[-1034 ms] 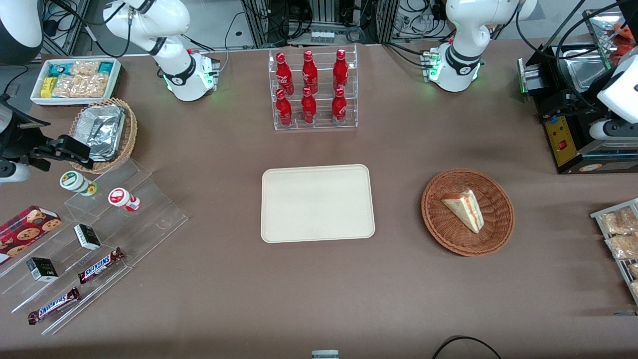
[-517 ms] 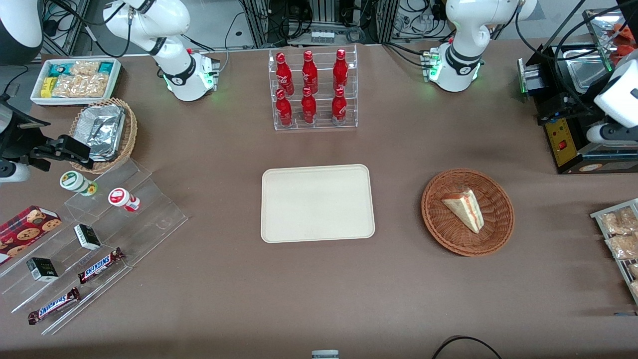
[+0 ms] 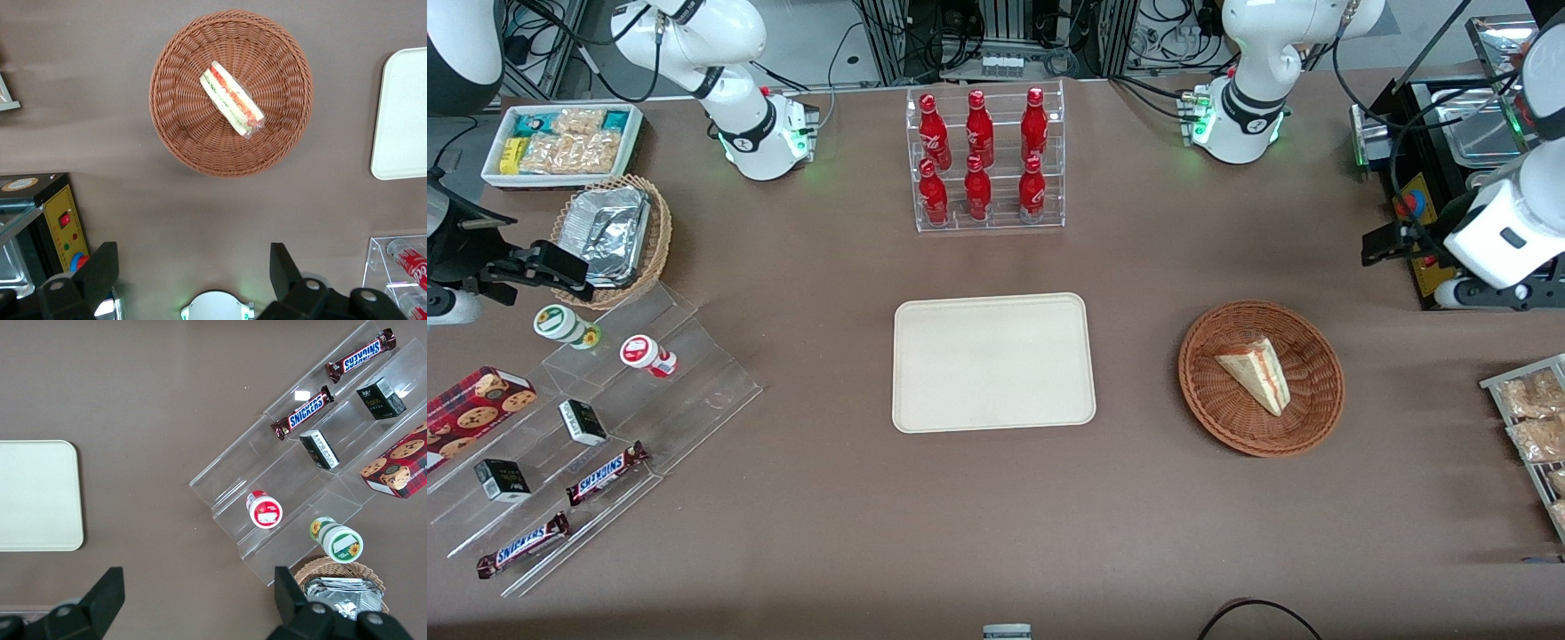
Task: Place sandwich from basket to tray
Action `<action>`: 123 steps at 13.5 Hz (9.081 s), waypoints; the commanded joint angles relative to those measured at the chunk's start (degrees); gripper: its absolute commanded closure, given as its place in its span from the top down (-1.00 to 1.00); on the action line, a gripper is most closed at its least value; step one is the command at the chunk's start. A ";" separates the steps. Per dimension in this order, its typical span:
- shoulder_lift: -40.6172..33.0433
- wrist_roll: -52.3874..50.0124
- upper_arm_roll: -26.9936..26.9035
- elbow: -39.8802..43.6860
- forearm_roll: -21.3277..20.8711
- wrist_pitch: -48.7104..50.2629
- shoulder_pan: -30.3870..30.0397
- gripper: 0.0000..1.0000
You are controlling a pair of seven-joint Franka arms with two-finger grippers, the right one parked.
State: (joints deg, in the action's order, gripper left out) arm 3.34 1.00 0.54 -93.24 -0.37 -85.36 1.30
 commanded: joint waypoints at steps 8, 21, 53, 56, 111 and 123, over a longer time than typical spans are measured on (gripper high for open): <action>-0.61 -1.08 -0.28 -11.51 -0.86 -11.74 1.08 1.00; 1.23 -24.01 0.07 -27.07 -1.04 -35.20 6.61 1.00; 8.01 -47.58 -0.10 -30.35 -4.11 -45.27 7.76 -1.00; 7.91 -47.58 0.33 -25.77 -4.12 -38.23 9.16 -1.00; 30.16 -41.87 -0.19 23.72 3.88 -11.51 35.02 1.00; 13.64 -12.27 -0.19 10.01 4.32 -1.23 13.83 1.00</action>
State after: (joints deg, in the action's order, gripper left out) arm 20.25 -15.12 -0.08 -80.86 3.16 -88.70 17.01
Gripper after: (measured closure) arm 0.000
